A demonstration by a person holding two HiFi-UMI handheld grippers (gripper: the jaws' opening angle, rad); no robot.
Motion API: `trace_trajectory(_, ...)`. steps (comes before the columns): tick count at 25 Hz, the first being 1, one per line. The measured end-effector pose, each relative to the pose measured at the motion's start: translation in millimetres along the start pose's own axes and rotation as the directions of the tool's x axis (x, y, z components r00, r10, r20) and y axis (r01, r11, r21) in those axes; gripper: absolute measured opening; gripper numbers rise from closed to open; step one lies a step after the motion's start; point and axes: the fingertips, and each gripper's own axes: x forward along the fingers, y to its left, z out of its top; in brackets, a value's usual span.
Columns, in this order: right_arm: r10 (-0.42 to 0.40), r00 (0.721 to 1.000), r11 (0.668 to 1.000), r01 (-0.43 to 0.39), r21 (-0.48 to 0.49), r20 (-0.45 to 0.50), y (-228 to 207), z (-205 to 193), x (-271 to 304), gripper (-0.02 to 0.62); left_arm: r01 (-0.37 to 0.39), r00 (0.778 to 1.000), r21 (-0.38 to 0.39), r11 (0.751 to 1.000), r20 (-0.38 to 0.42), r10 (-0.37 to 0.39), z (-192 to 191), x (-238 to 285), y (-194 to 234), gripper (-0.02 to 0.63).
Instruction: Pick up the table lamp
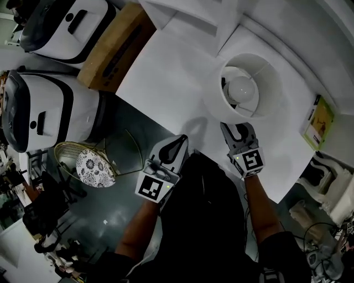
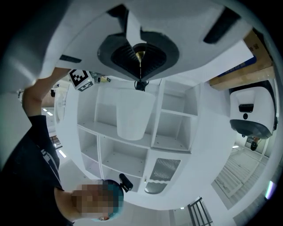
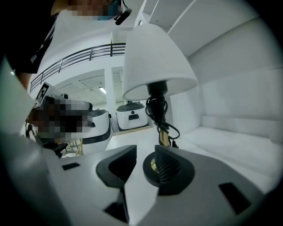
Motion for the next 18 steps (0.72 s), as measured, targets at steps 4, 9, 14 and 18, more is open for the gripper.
trace_trajectory(4, -0.031, 0.999, 0.999, 0.031, -0.009, 0.005, -12.1, -4.1, 14.7, 0.125, -0.007, 1.000, -0.013, 1.000, -0.023, 0.007, -16.3, 1.4, 12.8, 0.018)
trace_trajectory(9, -0.080, 0.997, 0.997, 0.080, 0.006, 0.010, -30.4, -7.9, 24.7, 0.150, -0.004, 1.000, -0.028, 1.000, -0.026, 0.004, -21.4, -0.1, 17.3, 0.018)
trace_trajectory(14, -0.091, 0.996, 0.996, 0.091, 0.007, 0.007, -40.3, -11.6, 31.2, 0.164, -0.015, 0.999, -0.044, 0.999, -0.043, 0.013, -32.7, -1.7, 19.2, 0.018)
trace_trajectory(18, -0.078, 0.997, 0.997, 0.078, 0.005, 0.002, -37.7, -14.5, 38.4, 0.179, -0.017, 0.999, -0.047, 0.999, -0.052, 0.015, -40.3, -1.8, 21.0, 0.020)
